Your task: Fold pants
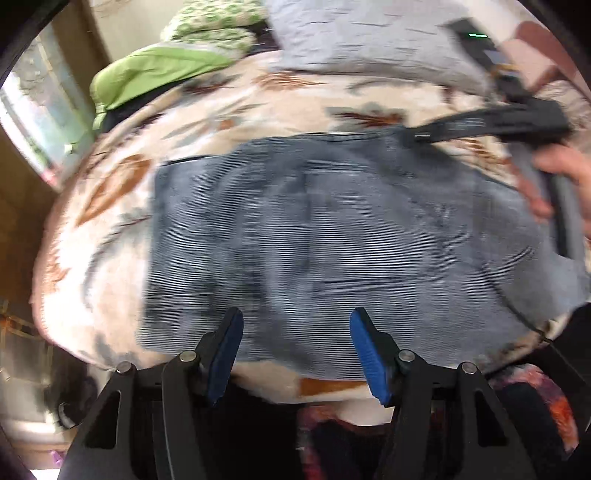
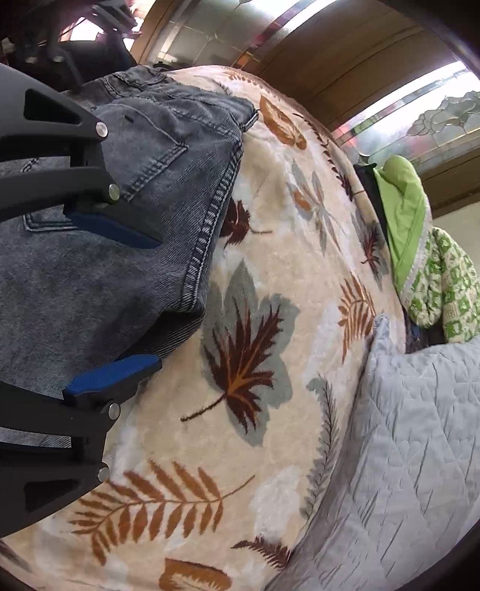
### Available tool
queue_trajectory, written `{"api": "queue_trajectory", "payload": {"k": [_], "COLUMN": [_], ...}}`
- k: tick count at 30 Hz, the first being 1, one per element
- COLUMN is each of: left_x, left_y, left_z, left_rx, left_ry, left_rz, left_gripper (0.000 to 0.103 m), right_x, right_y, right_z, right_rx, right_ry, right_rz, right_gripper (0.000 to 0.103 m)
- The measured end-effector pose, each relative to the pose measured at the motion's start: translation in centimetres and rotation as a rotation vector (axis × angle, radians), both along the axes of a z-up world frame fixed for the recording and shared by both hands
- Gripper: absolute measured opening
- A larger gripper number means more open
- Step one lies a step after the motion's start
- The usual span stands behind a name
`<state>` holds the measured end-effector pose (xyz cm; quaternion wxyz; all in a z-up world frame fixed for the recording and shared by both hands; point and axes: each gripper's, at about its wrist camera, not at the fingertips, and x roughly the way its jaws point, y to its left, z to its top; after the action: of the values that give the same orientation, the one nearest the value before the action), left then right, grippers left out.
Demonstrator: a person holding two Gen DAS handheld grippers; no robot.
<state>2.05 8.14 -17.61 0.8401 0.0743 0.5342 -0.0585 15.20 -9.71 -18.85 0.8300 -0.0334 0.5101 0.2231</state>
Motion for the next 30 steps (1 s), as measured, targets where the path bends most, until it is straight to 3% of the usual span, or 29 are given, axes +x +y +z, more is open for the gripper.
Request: {"api": "queue_trajectory", "payload": {"k": [2, 5, 8, 14, 19, 21, 26, 30], "left_x": [0.0, 1.0, 2.5, 5.2, 4.2, 3.8, 1.2, 0.0], "left_y": [-1.4, -2.6, -2.7, -4.4, -5.5, -4.0, -4.5, -8.0], "left_z": [-0.5, -2.4, -3.9, -3.9, -3.3, -3.3, -0.5, 1.6], "left_rx": [-0.016, -0.016, 0.013, 0.065, 0.103, 0.084, 0.054, 0.024], "left_ry": [0.015, 0.042, 0.021, -0.014, 0.002, 0.029, -0.006, -0.07], "left_rz": [-0.029, -0.048, -0.031, -0.038, -0.068, -0.063, -0.111, -0.233], "left_gripper": [0.062, 0.062, 0.063, 0.066, 0.067, 0.067, 0.067, 0.067], "right_x": [0.7, 1.4, 1.7, 3.2, 4.3, 3.7, 0.9, -3.8], "right_y": [0.6, 1.7, 2.6, 3.5, 2.3, 1.0, -7.0, -14.3], "right_z": [-0.8, -1.9, -2.5, -2.7, -2.5, -1.7, 2.4, 3.1], "right_rx": [-0.015, -0.026, -0.123, -0.201, -0.102, -0.035, 0.183, 0.18], "right_ry": [0.028, 0.084, 0.076, 0.02, 0.01, 0.026, 0.001, 0.038], "right_rz": [0.027, 0.088, 0.1, 0.049, -0.014, -0.019, -0.179, -0.308], "right_gripper": [0.058, 0.026, 0.017, 0.015, 0.015, 0.016, 0.016, 0.016]}}
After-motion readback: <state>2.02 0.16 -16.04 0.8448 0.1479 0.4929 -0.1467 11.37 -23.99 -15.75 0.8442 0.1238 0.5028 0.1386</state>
